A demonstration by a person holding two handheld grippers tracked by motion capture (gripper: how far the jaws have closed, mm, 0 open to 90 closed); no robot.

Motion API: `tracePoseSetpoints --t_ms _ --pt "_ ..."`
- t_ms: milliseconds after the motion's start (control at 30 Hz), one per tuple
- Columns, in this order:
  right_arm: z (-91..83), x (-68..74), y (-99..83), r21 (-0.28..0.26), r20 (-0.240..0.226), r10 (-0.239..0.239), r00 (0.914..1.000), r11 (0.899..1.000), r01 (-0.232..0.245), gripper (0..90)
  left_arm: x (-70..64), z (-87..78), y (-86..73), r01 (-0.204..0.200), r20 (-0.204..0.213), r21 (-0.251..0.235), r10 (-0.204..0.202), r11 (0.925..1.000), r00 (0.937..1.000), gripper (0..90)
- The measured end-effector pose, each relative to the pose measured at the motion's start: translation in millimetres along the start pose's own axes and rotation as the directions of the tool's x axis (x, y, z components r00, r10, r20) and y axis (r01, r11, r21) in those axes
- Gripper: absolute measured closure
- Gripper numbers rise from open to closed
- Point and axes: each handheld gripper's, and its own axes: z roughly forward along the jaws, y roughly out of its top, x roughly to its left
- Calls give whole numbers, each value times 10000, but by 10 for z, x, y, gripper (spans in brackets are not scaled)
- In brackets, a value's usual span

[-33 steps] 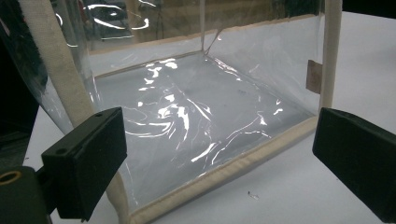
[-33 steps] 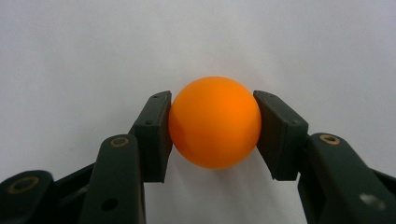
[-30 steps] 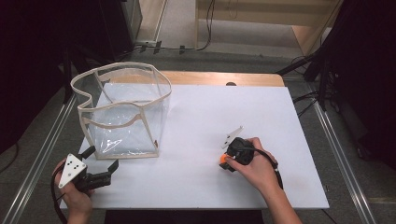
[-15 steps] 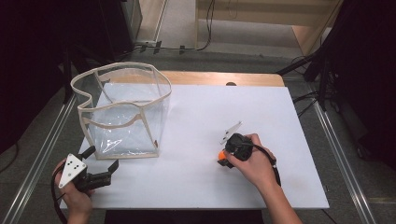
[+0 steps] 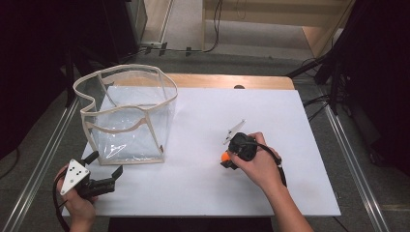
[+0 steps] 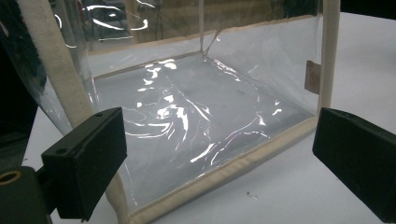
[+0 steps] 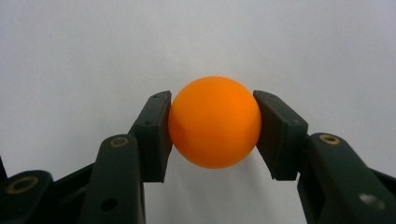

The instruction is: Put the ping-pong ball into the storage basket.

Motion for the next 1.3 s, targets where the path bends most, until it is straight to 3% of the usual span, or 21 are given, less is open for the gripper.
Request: tracePoseSetpoints --t_ms 1300 --pt "-43 -35 493 134 -465 -693 9965 9975 700 484 11 -18 -1 36 55 -147 -35 9999 10000 36"
